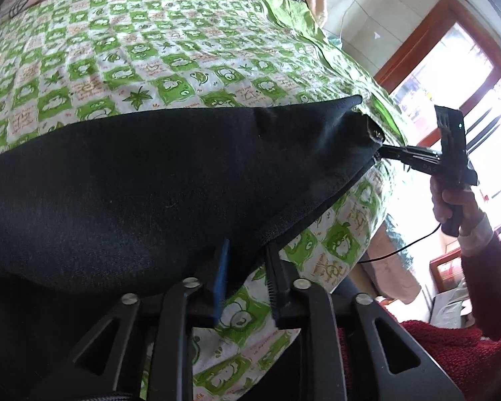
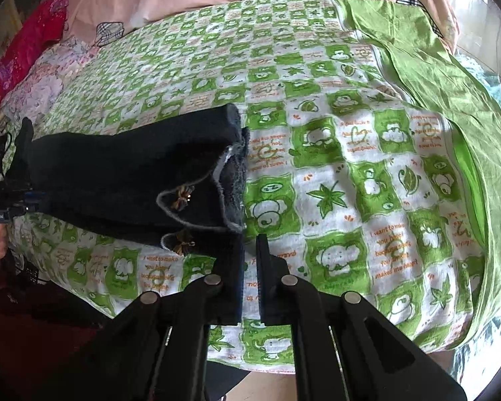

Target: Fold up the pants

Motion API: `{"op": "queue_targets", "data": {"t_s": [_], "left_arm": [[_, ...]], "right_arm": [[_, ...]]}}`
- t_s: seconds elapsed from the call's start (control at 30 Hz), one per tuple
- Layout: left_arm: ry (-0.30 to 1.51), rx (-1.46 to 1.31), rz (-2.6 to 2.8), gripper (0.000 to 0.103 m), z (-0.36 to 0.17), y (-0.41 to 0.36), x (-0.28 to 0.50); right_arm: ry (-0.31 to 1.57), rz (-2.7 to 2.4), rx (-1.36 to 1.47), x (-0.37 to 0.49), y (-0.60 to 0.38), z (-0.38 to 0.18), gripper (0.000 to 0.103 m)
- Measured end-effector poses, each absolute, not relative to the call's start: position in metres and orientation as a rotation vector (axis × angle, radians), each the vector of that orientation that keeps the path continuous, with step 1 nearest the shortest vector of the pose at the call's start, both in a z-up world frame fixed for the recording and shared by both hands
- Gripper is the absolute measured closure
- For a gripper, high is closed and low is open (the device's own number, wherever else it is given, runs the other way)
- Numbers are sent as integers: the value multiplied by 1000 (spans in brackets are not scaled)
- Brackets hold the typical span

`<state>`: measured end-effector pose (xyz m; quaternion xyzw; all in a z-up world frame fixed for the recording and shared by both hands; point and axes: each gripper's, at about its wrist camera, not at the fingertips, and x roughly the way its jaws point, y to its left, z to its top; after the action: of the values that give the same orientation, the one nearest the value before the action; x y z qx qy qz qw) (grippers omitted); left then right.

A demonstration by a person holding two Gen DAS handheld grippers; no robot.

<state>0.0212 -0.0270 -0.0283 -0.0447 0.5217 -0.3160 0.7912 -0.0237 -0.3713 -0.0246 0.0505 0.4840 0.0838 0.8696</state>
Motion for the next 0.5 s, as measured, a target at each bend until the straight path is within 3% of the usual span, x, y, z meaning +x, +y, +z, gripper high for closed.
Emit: {"op": "queue_targets", "data": {"t_s": [0.03, 0.07, 0.1, 0.27, 0.5], "left_arm": [[1124, -110, -678, 63, -26, -25, 20], [1115, -126, -667, 59, -22, -22, 18], [1103, -133, -655, 55, -18, -19, 16], [1064, -174, -570, 51, 2, 3, 4], [1041, -273, -347, 46, 24, 67, 6]], "right_arm": [[988, 155, 121, -29, -375, -17, 73], [963, 147, 135, -33, -376, -11, 58], [922, 148, 157, -37, -377, -1, 51], [832, 275, 244, -37, -350, 20, 51], [869, 547, 204, -5, -247, 6, 51]]}}
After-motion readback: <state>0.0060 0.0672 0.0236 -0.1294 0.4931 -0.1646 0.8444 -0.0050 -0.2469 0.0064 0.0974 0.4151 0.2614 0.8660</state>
